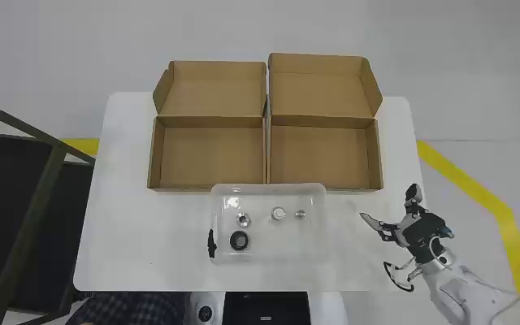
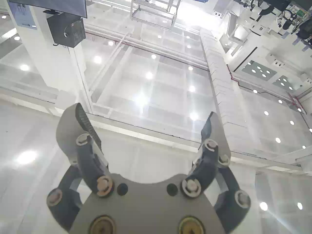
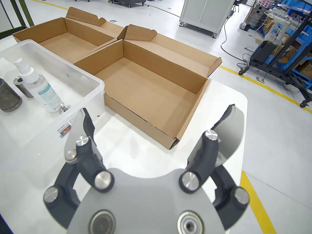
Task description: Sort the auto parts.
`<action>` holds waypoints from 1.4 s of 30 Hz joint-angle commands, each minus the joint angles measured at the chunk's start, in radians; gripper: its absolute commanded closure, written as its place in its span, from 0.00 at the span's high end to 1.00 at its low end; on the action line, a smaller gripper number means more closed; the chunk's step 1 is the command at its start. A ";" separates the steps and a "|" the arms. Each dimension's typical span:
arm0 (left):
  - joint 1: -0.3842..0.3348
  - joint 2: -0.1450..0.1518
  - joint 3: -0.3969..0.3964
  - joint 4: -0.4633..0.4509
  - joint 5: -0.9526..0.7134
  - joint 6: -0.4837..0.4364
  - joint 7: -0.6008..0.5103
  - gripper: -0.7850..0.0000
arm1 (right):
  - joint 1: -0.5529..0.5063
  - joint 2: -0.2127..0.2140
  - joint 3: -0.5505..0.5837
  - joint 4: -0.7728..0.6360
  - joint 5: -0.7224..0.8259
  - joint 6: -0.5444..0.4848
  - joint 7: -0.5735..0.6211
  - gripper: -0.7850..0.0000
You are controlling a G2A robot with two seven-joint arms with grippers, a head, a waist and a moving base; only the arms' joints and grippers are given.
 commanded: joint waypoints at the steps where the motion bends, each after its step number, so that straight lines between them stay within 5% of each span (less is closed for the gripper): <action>1: 0.000 0.000 0.000 0.000 0.000 0.000 0.000 1.00 | 0.000 0.000 0.000 0.000 0.000 0.000 0.000 1.00; 16: 0.000 0.000 0.000 0.000 0.000 0.000 0.000 1.00 | 0.004 0.000 -0.007 -0.004 -0.002 0.004 0.023 1.00; 25: 0.000 0.000 0.000 0.000 0.000 0.000 0.000 1.00 | 0.035 0.008 -0.067 -0.073 -0.030 -0.082 0.088 1.00; 42: 0.000 0.000 0.000 0.000 0.000 0.000 0.000 1.00 | 0.211 0.017 -0.329 -0.156 -0.070 -0.219 0.325 1.00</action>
